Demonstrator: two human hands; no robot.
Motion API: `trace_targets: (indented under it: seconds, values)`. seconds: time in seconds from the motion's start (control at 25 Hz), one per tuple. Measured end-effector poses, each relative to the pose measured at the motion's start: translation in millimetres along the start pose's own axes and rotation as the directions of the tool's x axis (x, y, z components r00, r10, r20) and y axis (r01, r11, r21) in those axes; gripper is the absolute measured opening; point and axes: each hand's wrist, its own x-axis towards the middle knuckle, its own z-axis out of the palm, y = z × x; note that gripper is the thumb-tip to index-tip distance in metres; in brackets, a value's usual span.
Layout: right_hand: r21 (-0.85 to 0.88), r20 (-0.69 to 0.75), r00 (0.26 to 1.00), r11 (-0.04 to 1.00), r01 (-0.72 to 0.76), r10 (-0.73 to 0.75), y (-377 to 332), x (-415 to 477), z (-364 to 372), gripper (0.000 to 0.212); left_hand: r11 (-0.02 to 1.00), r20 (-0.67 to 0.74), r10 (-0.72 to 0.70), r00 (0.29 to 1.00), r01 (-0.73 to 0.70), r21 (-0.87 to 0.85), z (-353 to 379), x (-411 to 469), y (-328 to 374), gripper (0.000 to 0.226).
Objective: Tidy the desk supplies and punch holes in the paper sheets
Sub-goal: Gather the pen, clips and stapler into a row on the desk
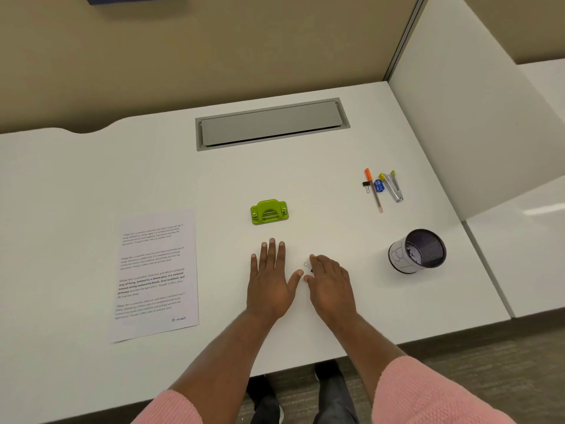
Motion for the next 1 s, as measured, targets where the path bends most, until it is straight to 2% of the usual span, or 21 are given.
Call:
trace_targets:
  seconds: [0.16, 0.28, 0.4, 0.68, 1.0]
  values:
    - [-0.001, 0.004, 1.0, 1.0, -0.017, 0.017, 0.2, 16.0, -4.0, 0.02, 1.0, 0.007, 0.007, 1.0, -0.007, -0.005, 2.5, 5.6, 5.8, 0.075]
    - [0.043, 0.074, 0.996, 0.998, -0.046, 0.043, 0.6, 26.8, -10.5, 0.021, 1.0, 0.009, 0.015, 1.0, -0.015, 0.006, -0.2, 11.8, 12.2, 0.07]
    - [0.147, 0.079, 0.993, 0.985, -0.094, 0.083, 5.4, 28.5, -18.4, 0.023, 0.999, 0.007, 0.033, 0.999, -0.034, 0.017, -2.8, 19.3, 21.0, 0.066]
    - [0.313, -0.101, 0.974, 0.936, -0.164, 0.205, 27.2, 48.7, -54.0, 0.018, 0.995, 0.011, 0.097, 0.995, -0.097, -0.002, -3.7, 49.1, 51.9, 0.066]
    - [0.347, -0.191, 0.952, 0.923, -0.164, 0.24, 73.5, 101.3, -95.9, 0.022, 0.982, 0.046, 0.191, 0.981, -0.19, -0.012, 5.7, 100.1, 111.6, 0.068]
